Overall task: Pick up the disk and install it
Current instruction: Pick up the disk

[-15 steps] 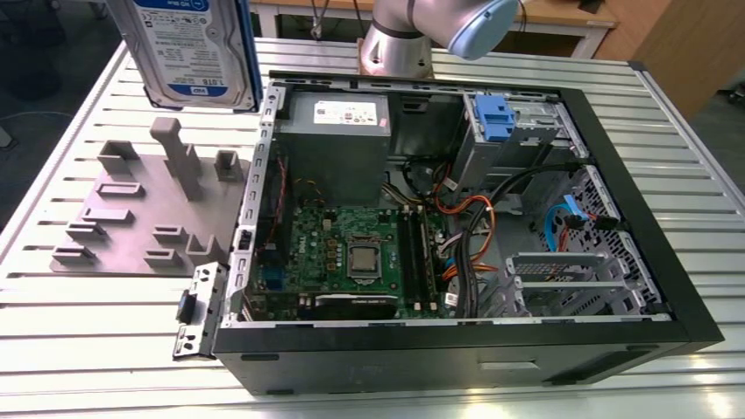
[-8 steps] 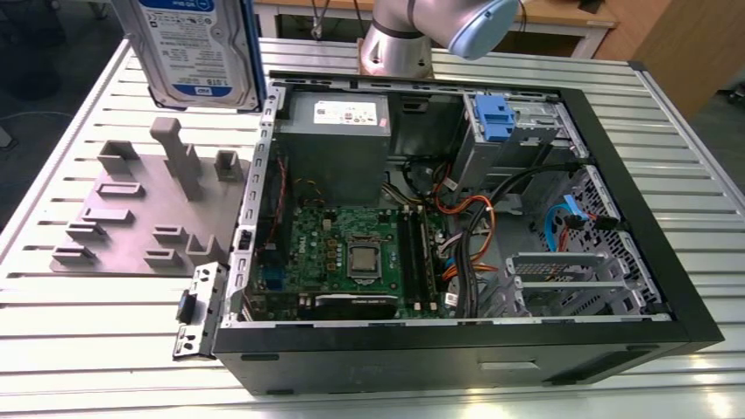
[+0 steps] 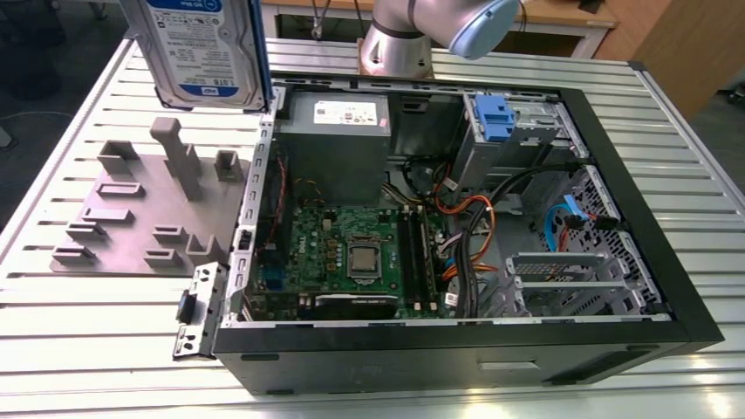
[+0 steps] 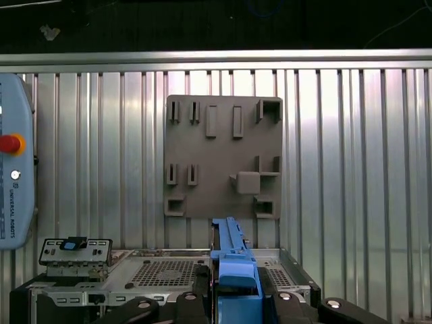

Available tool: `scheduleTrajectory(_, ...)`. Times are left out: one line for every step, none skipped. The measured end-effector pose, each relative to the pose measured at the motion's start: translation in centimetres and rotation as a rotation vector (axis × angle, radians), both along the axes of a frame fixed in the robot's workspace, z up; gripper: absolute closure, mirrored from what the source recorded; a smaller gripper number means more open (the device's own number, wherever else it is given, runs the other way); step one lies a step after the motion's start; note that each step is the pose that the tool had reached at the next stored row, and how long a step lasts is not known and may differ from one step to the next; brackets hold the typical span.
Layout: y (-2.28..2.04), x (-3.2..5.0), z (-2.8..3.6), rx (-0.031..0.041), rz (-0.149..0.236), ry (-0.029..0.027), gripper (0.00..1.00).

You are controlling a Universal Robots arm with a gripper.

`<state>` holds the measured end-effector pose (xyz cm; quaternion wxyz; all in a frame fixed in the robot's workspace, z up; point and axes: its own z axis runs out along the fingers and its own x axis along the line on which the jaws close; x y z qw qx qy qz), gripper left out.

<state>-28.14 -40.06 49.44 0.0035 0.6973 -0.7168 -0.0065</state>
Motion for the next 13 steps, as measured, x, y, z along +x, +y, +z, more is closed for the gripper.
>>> scheduleTrajectory(0.00, 0.09, 0.00, 0.0000, 0.000, 0.0000, 0.64)
scheduleTrajectory(0.00, 0.18, 0.00, 0.0000, 0.000, 0.0000, 0.64)
scheduleTrajectory(0.00, 0.27, 0.00, 0.0000, 0.000, 0.0001, 0.64)
scheduleTrajectory(0.00, 0.37, 0.00, 0.0000, 0.000, 0.0000, 0.64)
scheduleTrajectory(0.00, 0.46, 0.00, 0.0000, 0.000, -0.0001, 0.64)
scheduleTrajectory(0.00, 0.54, 0.00, 0.0000, 0.000, -0.0001, 0.64)
scheduleTrajectory(0.00, 0.56, 0.00, 0.0000, 0.000, 0.0000, 0.64)
scheduleTrajectory(0.00, 0.56, 0.00, 0.0000, 0.000, -0.0001, 0.64)
scheduleTrajectory(0.00, 0.56, 0.00, 0.0001, 0.000, -0.0001, 0.64)
scheduleTrajectory(0.00, 0.57, 0.00, 0.0000, 0.000, 0.0000, 0.64)
scheduleTrajectory(0.00, 0.57, 0.00, 0.0000, 0.000, 0.0000, 0.64)
scheduleTrajectory(0.00, 0.58, 0.00, 0.0000, 0.000, 0.0000, 0.64)
scheduleTrajectory(-0.04, 0.59, 0.00, 0.0000, 0.000, -0.0001, 0.64)
